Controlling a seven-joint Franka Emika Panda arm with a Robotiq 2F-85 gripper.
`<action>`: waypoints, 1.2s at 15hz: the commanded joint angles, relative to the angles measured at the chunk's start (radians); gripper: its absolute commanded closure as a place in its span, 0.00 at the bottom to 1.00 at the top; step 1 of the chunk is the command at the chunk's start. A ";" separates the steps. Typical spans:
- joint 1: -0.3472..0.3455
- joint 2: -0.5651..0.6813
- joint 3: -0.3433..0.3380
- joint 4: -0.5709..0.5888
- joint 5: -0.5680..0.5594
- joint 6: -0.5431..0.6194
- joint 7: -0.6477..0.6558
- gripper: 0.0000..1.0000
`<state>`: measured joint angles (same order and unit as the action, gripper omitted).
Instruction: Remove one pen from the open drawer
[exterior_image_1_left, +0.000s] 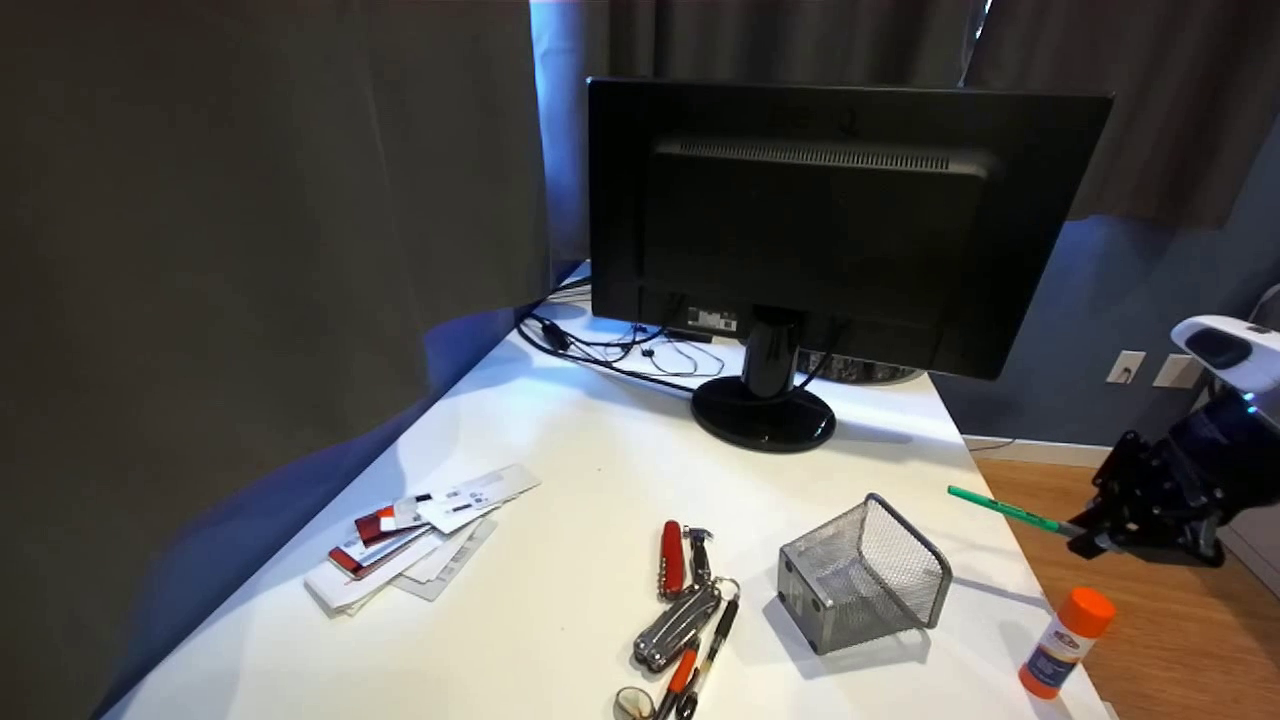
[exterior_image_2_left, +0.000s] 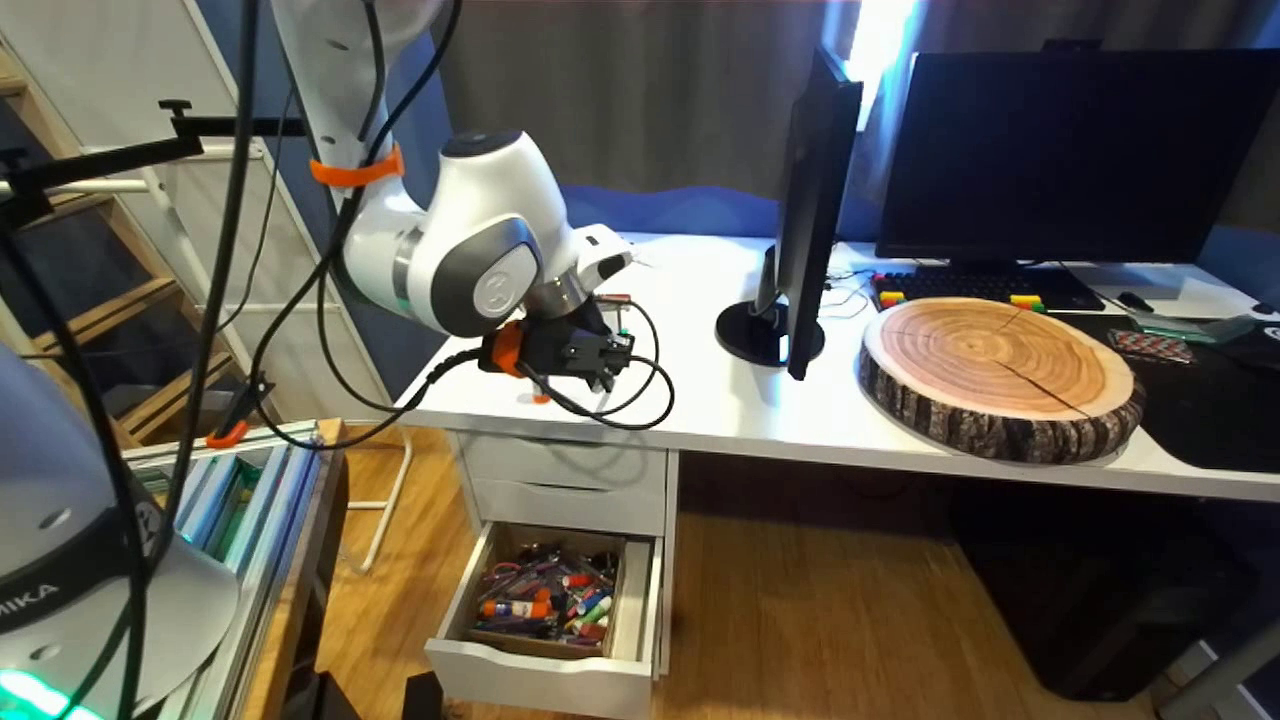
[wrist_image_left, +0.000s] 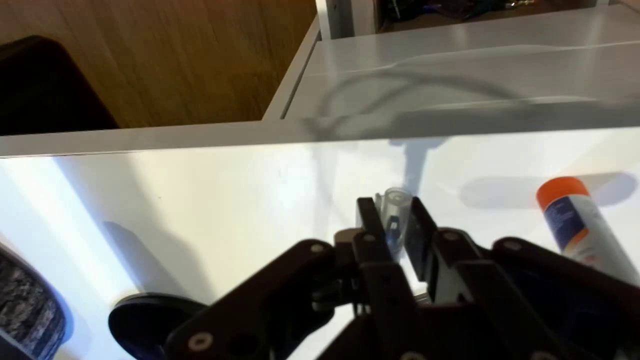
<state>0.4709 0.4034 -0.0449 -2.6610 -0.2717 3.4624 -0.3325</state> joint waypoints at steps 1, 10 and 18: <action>0.055 0.019 -0.048 0.081 0.080 -0.074 0.012 0.96; 0.066 0.167 -0.062 0.219 0.069 -0.205 0.024 0.96; 0.138 0.078 -0.107 0.133 0.084 -0.163 0.052 0.16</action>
<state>0.5444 0.5566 -0.1018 -2.4631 -0.1925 3.2869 -0.3151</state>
